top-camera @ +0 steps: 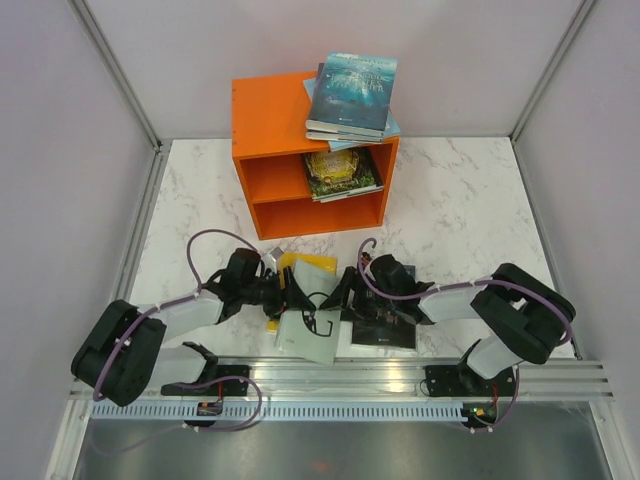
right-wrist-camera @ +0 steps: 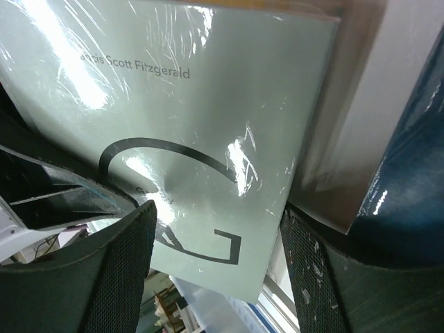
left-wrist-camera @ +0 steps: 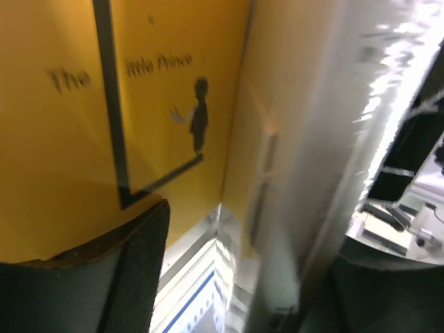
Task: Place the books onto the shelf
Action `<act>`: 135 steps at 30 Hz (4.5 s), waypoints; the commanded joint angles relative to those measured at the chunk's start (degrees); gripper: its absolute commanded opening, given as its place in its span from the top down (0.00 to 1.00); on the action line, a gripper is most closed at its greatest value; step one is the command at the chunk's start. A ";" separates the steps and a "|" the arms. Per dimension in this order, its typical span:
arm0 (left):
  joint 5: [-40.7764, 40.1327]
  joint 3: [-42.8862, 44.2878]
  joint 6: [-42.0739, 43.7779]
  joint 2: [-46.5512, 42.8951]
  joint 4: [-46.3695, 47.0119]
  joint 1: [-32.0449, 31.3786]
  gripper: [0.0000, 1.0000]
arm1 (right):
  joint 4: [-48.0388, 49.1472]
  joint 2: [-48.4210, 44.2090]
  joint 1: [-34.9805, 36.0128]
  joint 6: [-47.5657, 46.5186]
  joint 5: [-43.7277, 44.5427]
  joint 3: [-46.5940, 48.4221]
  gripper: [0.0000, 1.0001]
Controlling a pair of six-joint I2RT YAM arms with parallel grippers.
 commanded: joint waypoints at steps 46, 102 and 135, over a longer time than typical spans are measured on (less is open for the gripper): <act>0.13 -7.19 -42.82 -20.86 35.98 6.01 0.98 | 3.05 -37.57 1.38 18.78 9.16 -10.85 0.07; 2.85 14.51 -7.32 -36.41 -24.55 13.57 0.00 | -2.82 -27.98 -7.22 16.06 6.63 21.76 1.00; 1.17 16.27 -5.39 -33.95 -26.22 13.75 0.00 | -7.46 -5.74 -30.53 14.05 -10.33 34.51 0.36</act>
